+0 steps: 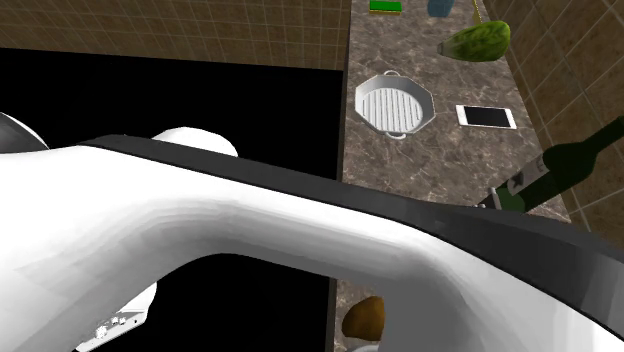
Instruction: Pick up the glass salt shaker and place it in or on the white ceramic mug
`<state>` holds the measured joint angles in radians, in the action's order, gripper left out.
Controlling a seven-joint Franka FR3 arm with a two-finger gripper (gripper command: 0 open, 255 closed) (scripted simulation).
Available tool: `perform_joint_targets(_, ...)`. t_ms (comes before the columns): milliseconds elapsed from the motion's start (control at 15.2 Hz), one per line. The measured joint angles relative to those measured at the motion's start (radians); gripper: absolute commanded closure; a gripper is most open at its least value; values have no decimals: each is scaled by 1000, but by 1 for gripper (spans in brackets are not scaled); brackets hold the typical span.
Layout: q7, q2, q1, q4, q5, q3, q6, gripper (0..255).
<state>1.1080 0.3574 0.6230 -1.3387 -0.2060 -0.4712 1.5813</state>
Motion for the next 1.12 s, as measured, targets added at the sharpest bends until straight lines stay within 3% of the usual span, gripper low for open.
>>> perform_joint_targets(792,12,-8,-18,-171,0,4,162,255)
perform_joint_targets(1122,15,-6,-19,-191,-1,5,184,255)
